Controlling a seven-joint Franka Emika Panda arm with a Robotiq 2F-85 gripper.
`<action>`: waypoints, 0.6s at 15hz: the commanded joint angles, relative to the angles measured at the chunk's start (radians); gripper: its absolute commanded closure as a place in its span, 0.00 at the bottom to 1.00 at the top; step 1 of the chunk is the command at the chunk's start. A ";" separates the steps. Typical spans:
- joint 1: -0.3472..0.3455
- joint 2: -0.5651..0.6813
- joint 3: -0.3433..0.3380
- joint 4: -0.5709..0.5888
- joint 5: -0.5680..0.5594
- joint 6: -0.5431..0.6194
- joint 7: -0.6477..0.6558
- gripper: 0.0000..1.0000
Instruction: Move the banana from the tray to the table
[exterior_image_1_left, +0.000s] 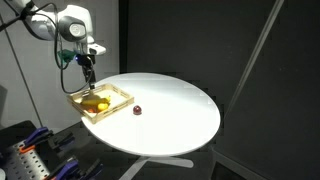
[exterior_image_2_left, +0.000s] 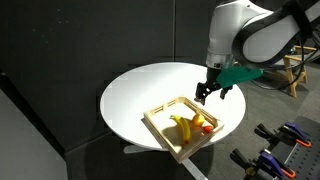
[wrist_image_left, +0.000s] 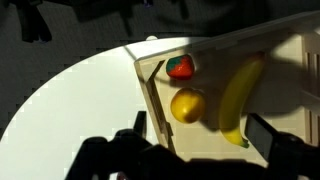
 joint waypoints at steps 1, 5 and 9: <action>0.008 0.053 -0.007 0.041 -0.036 0.024 0.091 0.00; 0.020 0.126 -0.018 0.084 -0.052 0.045 0.154 0.00; 0.053 0.203 -0.039 0.143 -0.094 0.039 0.212 0.00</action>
